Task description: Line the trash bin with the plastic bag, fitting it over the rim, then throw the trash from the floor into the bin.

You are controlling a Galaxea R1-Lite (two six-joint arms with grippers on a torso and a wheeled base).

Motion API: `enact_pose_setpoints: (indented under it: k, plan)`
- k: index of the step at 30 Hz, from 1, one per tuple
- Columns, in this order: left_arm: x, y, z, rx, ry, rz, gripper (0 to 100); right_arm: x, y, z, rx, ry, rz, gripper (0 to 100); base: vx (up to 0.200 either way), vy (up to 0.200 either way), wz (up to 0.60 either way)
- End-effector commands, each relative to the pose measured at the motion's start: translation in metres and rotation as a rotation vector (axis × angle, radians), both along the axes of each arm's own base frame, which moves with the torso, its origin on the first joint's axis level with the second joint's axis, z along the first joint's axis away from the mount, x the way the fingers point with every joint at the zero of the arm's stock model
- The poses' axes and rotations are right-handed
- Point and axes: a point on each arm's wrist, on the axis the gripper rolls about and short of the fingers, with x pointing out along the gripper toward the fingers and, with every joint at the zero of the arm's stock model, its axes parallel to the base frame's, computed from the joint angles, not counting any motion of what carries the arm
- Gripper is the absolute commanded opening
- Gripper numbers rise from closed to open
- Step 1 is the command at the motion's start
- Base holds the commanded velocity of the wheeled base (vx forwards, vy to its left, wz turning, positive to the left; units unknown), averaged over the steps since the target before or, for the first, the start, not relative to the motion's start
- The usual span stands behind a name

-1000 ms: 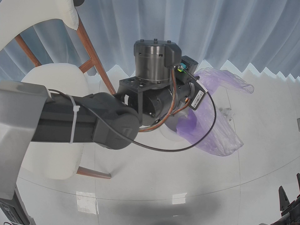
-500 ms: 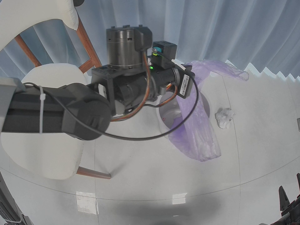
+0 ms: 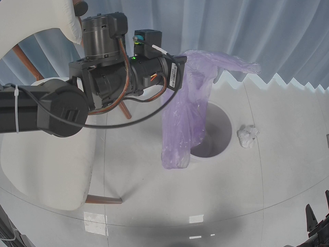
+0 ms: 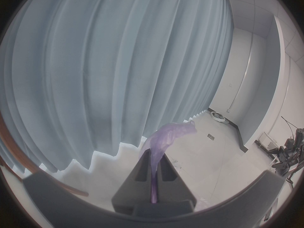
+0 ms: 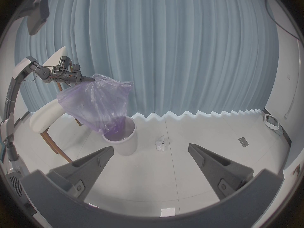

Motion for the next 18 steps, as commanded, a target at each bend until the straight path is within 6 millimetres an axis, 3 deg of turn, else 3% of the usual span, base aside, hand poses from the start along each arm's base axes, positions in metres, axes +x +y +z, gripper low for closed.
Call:
enact_pose_setpoints:
  k: [1,7,18]
  plan:
    - [-0.003,0.001,0.002,-0.01,0.0,-0.001,0,0.0,0.0,-0.005,-0.001,0.002,0.001,100,0.2,0.0,0.0]
    - [-0.003,0.001,0.001,-0.005,0.003,0.018,0,0.0,0.0,-0.005,-0.001,0.002,0.001,100,0.2,0.0,0.0]
    - [-0.009,0.007,-0.011,0.017,0.033,0.047,0,0.0,0.0,-0.005,-0.001,0.002,0.001,100,0.0,-0.2,0.0]
